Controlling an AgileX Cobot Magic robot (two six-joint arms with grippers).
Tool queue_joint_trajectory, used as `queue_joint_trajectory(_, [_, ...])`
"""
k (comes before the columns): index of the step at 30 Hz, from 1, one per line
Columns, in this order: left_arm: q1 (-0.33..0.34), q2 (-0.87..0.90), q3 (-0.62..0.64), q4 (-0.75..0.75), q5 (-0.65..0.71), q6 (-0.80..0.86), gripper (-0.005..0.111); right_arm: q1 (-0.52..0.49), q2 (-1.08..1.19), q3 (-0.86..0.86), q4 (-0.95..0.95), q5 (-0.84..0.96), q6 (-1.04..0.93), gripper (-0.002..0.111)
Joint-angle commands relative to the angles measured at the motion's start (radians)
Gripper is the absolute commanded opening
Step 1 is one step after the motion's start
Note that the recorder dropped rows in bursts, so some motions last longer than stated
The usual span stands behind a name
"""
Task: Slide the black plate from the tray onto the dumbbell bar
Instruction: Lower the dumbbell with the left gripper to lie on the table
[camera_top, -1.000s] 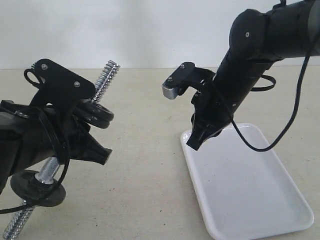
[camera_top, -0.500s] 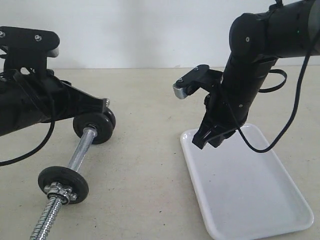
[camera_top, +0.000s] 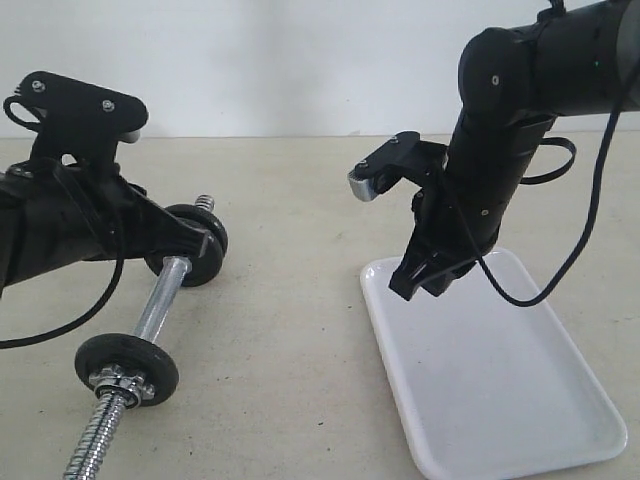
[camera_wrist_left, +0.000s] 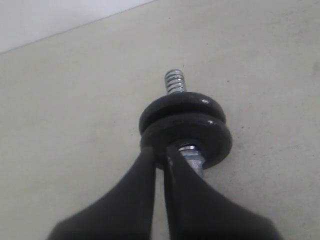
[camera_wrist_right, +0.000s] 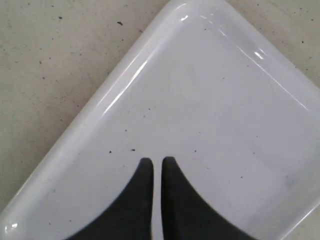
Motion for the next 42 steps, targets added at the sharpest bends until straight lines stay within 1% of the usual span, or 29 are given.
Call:
queue_joint_trajectory(1, [0.003, -0.001, 0.042, -0.012, -0.058, 0.051, 0.004, -0.001, -0.009, -0.002, -0.010, 0.000, 0.027, 0.000])
queue_joint_trajectory(6, [0.003, -0.001, 0.081, -0.012, -0.053, 0.037, 0.004, -0.001, -0.009, -0.002, -0.010, 0.000, 0.029, 0.000])
queue_joint_trajectory(9, [0.003, -0.001, 0.081, -0.012, -0.037, 0.007, 0.004, -0.001, -0.009, -0.002, -0.010, 0.000, 0.037, 0.000])
queue_joint_trajectory(14, [0.003, -0.001, 0.081, -0.012, 0.130, -0.033, 0.004, -0.001, -0.009, -0.002, 0.005, 0.019, 0.043, 0.000])
queue_joint_trajectory(16, [0.003, -0.001, 0.081, -0.012, 0.139, -0.057, 0.004, -0.001, -0.009, -0.002, 0.005, 0.029, 0.045, 0.000])
queue_joint_trajectory(23, [0.003, -0.001, 0.081, -0.012, 0.135, -0.057, 0.004, -0.001, -0.009, -0.002, 0.005, 0.030, 0.048, 0.000])
queue_joint_trajectory(26, [0.032, -0.001, 0.081, -0.012, 0.184, -0.057, 0.004, -0.001, -0.009, -0.002, 0.005, 0.030, 0.048, 0.000])
queue_joint_trajectory(32, [0.102, -0.001, 0.081, -0.012, 0.374, -0.088, 0.004, -0.001, -0.009, -0.002, 0.005, 0.035, 0.052, 0.000])
queue_joint_trajectory(40, [0.160, 0.001, 0.081, -0.012, 0.391, -0.089, 0.004, -0.001, -0.009, -0.002, 0.005, 0.035, 0.052, 0.000])
queue_joint_trajectory(42, [0.166, 0.011, 0.081, -0.012, 0.391, -0.049, 0.004, -0.001, -0.009, -0.002, 0.005, 0.035, 0.052, 0.000])
